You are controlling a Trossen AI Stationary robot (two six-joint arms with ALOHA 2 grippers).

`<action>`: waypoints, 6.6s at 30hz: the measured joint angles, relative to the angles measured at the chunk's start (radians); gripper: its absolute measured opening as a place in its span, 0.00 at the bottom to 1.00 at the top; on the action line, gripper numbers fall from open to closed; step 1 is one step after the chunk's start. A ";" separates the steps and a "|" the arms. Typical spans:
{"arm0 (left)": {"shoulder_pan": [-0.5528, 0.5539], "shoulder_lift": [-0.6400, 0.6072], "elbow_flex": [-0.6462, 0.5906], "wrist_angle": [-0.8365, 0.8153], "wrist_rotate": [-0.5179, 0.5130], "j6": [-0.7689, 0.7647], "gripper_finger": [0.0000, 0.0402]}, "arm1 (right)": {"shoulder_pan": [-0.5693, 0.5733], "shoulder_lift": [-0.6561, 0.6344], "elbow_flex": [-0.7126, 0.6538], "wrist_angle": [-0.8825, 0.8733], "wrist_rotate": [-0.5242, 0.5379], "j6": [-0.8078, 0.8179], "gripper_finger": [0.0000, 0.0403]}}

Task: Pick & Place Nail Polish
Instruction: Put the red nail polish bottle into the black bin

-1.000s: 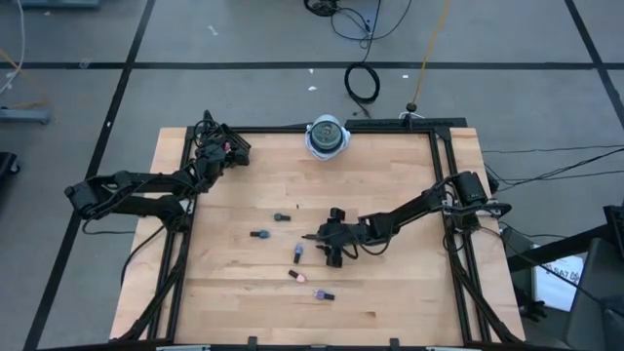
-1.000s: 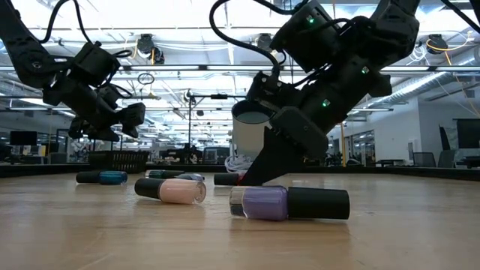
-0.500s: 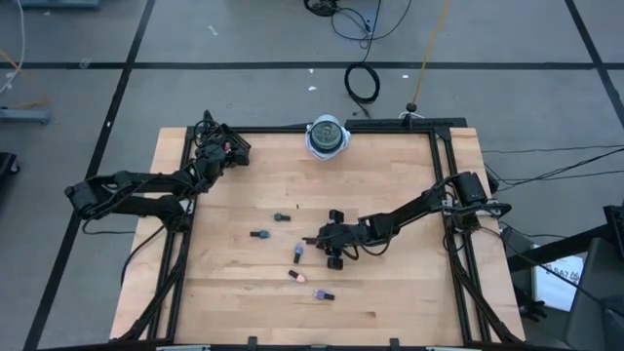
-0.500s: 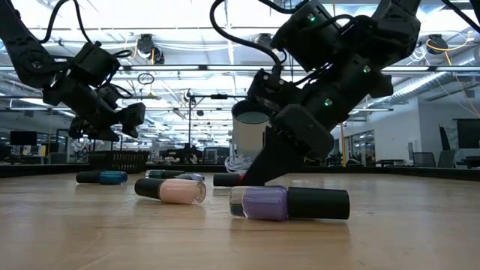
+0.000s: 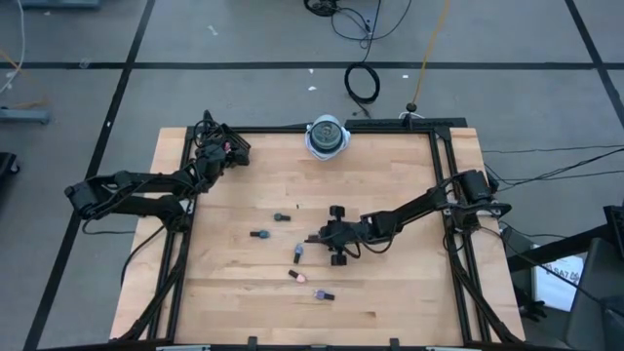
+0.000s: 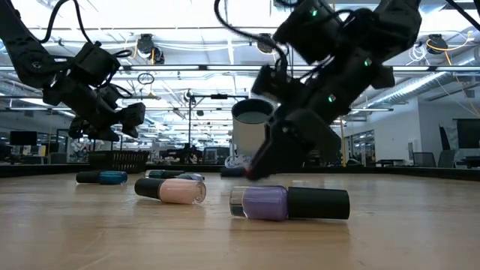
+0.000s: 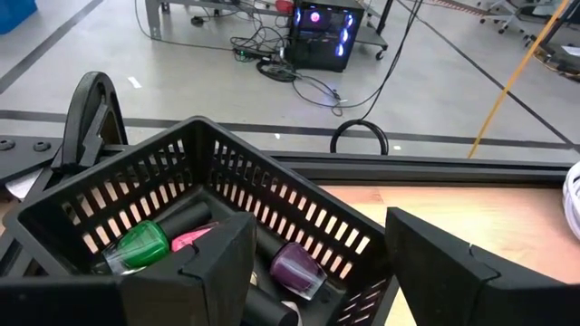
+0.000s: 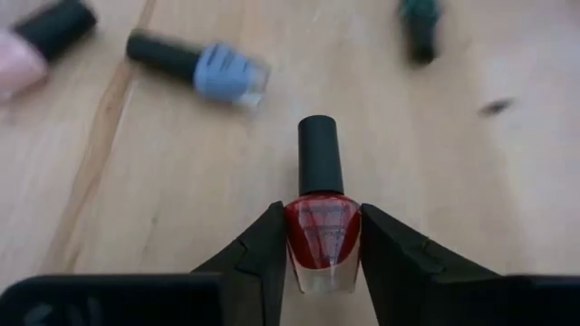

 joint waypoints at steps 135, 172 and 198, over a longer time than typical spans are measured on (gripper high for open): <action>-0.378 0.434 0.463 0.070 0.742 -0.027 0.60 | -0.130 -0.098 -0.090 0.276 0.463 -0.578 0.26; -0.531 0.434 0.473 0.130 0.567 -0.106 0.60 | -0.143 -0.098 -0.090 0.523 0.309 -0.719 0.26; -0.530 0.533 0.520 0.208 0.560 -0.125 0.60 | -0.143 -0.097 -0.091 0.522 0.311 -0.723 0.26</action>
